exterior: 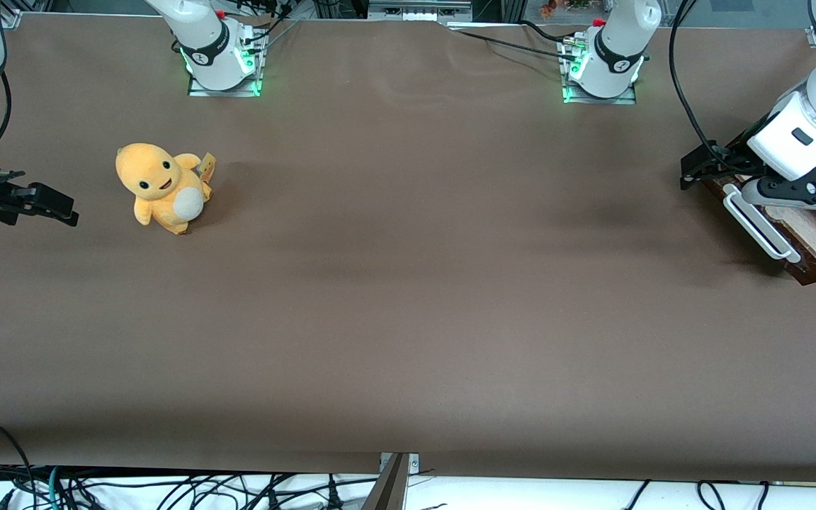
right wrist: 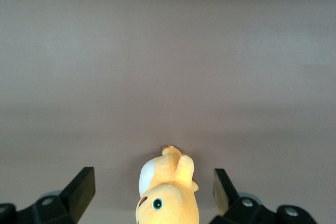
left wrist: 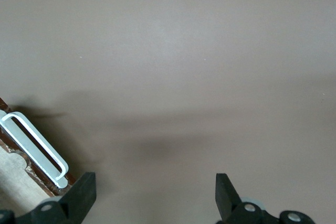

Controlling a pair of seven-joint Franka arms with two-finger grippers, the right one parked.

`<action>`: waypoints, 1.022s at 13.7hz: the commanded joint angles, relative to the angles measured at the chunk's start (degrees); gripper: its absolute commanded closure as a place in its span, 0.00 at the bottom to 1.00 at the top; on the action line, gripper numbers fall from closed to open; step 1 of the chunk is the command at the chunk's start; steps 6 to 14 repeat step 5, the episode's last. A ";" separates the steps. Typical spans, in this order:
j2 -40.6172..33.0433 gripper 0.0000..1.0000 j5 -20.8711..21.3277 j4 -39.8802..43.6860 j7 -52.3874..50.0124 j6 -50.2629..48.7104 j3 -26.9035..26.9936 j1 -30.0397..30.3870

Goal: Open lower drawer with left arm only

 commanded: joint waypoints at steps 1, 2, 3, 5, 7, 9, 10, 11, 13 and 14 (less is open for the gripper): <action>-1.60 0.00 -0.45 -1.64 1.03 0.71 -0.60 1.00; -1.60 0.00 -0.45 -1.64 1.03 0.71 -0.60 1.01; -1.60 0.00 -0.45 -1.64 1.03 0.63 -0.60 1.09; -1.60 0.00 -0.45 -1.55 1.03 0.63 -0.60 1.18; -1.60 0.00 -0.45 -1.55 1.03 0.63 -0.60 1.18; -1.60 0.00 -0.45 -1.55 1.03 0.63 -0.60 1.18; -1.60 0.00 -0.45 -1.55 1.03 0.63 -0.60 1.18; -1.60 0.00 -0.45 -1.55 1.03 0.63 -0.60 1.18; -1.60 0.00 -0.45 -1.55 1.03 0.63 -0.60 1.18; -1.60 0.00 -0.45 -1.55 1.03 0.63 -0.60 1.18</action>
